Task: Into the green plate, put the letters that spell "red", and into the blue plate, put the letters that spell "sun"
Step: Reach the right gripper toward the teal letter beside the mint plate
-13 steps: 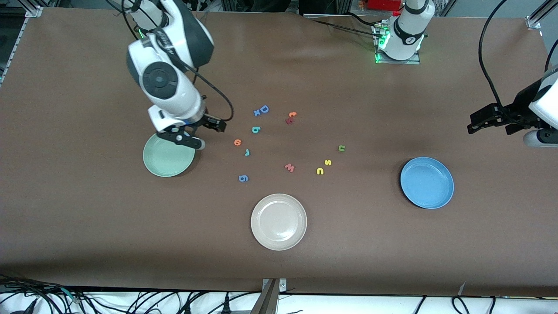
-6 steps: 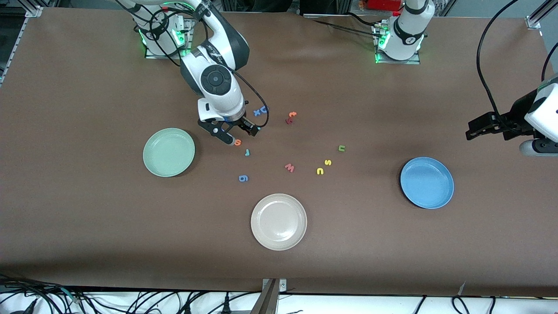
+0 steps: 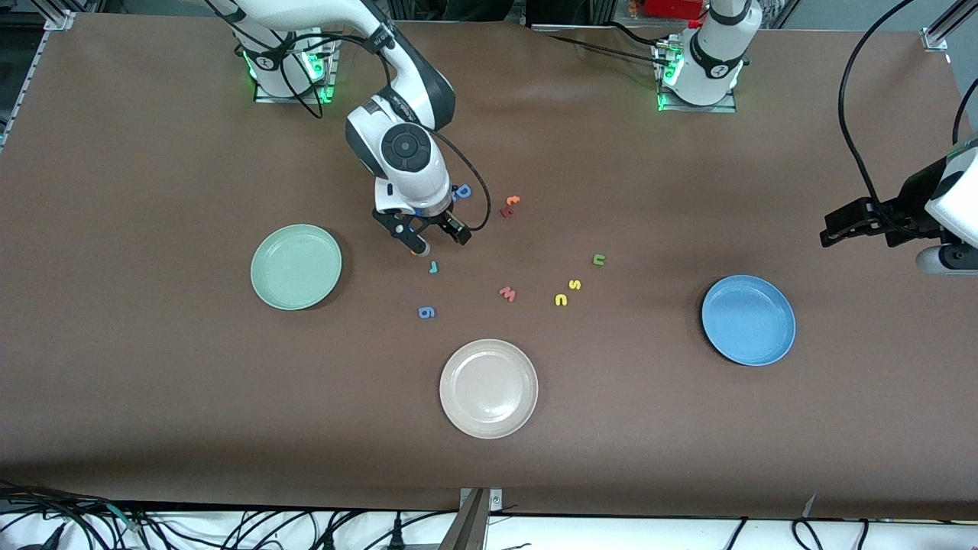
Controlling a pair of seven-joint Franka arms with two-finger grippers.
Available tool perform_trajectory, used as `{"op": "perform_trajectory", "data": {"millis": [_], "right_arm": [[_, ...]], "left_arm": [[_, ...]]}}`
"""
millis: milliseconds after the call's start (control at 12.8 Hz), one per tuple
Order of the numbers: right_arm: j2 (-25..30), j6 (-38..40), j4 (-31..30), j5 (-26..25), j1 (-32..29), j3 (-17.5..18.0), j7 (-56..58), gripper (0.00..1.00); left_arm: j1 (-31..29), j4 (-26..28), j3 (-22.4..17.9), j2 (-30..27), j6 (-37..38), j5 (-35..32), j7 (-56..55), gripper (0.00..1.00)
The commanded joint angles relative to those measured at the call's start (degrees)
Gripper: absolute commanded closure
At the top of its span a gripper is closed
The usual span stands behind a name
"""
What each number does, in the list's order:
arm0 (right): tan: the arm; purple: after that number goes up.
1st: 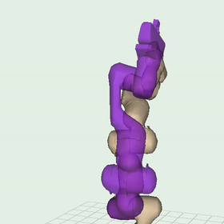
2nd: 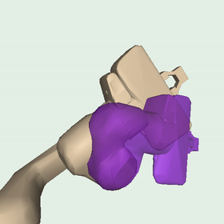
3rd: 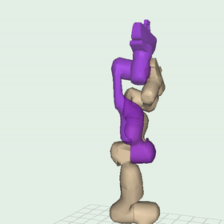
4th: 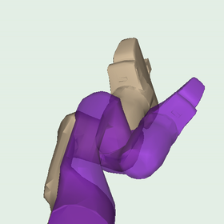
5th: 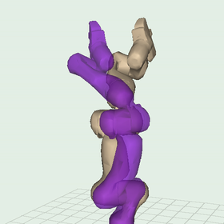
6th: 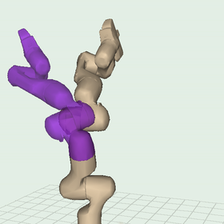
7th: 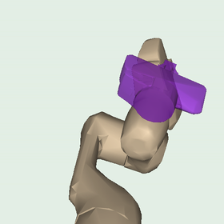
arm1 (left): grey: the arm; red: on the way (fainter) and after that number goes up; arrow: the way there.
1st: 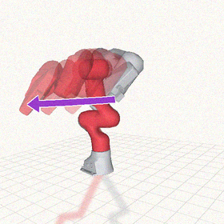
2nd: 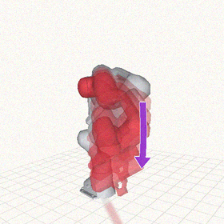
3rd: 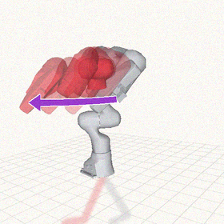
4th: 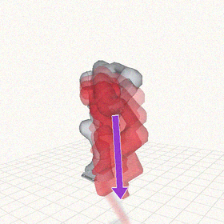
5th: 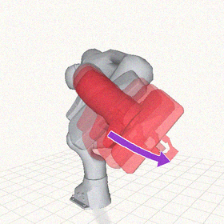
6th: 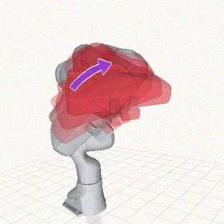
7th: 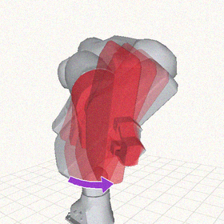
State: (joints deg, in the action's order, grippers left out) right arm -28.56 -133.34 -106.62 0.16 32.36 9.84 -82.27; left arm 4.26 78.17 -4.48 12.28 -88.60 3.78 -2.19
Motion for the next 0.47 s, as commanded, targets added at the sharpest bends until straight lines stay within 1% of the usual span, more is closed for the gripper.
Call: {"op": "perform_trajectory", "data": {"millis": [0,78,313,391], "right_arm": [[-1.23,-3.41,-1.05,0.37,1.3,-0.44,-2.37,0.05],[-1.41,-4.11,-1.75,0.37,1.65,-0.44,-2.54,0.08],[-1.5,-7.97,-4.82,0.28,2.27,-0.52,-4.74,0.08],[-1.5,-9.12,-5.87,0.28,2.61,-0.61,-4.74,0.12]], "left_arm": [[0.13,-0.65,0.17,0.54,0.27,0.35,0.78,0.0],[0.39,-0.47,0.26,1.59,0.27,0.35,1.74,0.0],[1.71,1.19,0.53,1.69,-0.17,0.61,2.01,0.0],[1.89,2.24,0.53,1.61,-0.95,2.0,1.84,0.0]]}}
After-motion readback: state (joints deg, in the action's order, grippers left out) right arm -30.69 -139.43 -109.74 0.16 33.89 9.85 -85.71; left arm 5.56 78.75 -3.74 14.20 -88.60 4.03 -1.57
